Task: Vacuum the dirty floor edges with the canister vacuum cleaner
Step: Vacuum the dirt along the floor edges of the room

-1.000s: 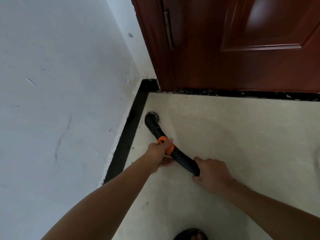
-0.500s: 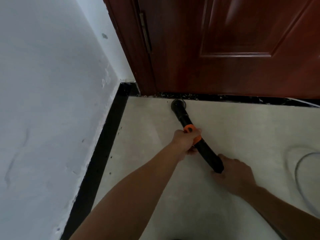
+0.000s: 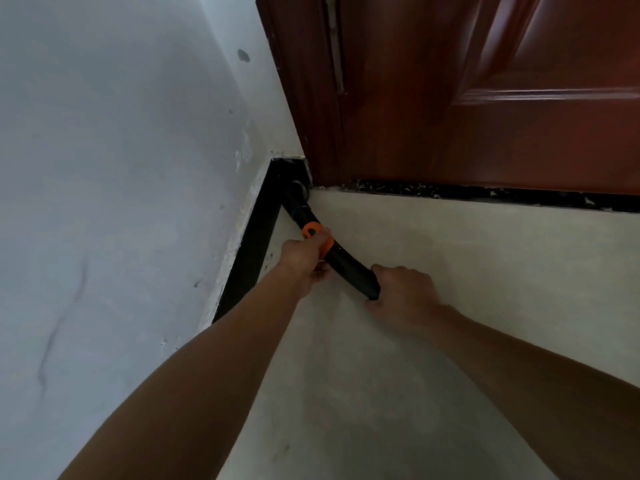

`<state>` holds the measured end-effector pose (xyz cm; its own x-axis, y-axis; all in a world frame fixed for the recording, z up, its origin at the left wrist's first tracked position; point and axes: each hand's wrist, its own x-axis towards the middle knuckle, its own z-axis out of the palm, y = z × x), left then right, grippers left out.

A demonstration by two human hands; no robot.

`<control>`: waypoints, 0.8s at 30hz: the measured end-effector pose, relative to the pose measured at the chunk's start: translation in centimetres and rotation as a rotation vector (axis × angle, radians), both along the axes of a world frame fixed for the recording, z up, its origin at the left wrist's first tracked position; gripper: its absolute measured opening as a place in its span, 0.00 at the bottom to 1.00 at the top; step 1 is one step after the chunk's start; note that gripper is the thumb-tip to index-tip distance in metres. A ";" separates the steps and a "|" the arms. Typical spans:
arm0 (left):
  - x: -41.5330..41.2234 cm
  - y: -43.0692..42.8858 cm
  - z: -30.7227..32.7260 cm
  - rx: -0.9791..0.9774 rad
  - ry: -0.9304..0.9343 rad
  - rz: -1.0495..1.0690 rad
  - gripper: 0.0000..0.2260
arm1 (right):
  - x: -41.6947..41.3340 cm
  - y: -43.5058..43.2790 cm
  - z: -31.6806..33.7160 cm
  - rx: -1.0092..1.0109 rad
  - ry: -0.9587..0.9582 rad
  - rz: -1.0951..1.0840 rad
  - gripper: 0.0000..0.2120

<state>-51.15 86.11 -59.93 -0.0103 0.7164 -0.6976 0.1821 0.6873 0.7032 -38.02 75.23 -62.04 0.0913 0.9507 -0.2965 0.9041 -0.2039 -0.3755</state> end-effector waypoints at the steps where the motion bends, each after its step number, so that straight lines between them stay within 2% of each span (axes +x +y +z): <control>1: 0.3 -0.1 0.1 -0.001 0.000 -0.007 0.19 | 0.3 -0.1 0.1 0.003 -0.011 -0.014 0.14; 7: 5.4 -3.8 0.2 -0.063 -0.099 -0.210 0.13 | 4.5 -5.8 -0.1 -0.071 -0.190 -0.124 0.15; 9: 6.4 -4.7 0.5 -0.081 -0.119 -0.238 0.13 | 5.0 -7.1 -0.1 -0.125 -0.192 -0.150 0.15; 12: 4.8 -4.2 0.8 -0.054 -0.104 -0.182 0.13 | 4.2 -6.0 -0.1 -0.106 -0.058 -0.117 0.13; 15: 1.8 -2.8 1.5 0.004 -0.064 -0.037 0.14 | 1.7 -3.3 0.1 -0.085 0.105 -0.053 0.09; 19: -0.8 -3.0 2.6 0.059 -0.028 0.058 0.14 | -0.9 -2.6 0.3 -0.089 0.311 -0.053 0.13; 21: -1.5 -5.3 1.9 0.020 -0.024 0.049 0.15 | -0.3 -4.8 0.1 -0.111 0.359 -0.008 0.14; 24: -2.3 -10.0 0.8 -0.050 -0.040 0.090 0.19 | 1.0 -8.4 -0.5 -0.131 0.314 0.125 0.14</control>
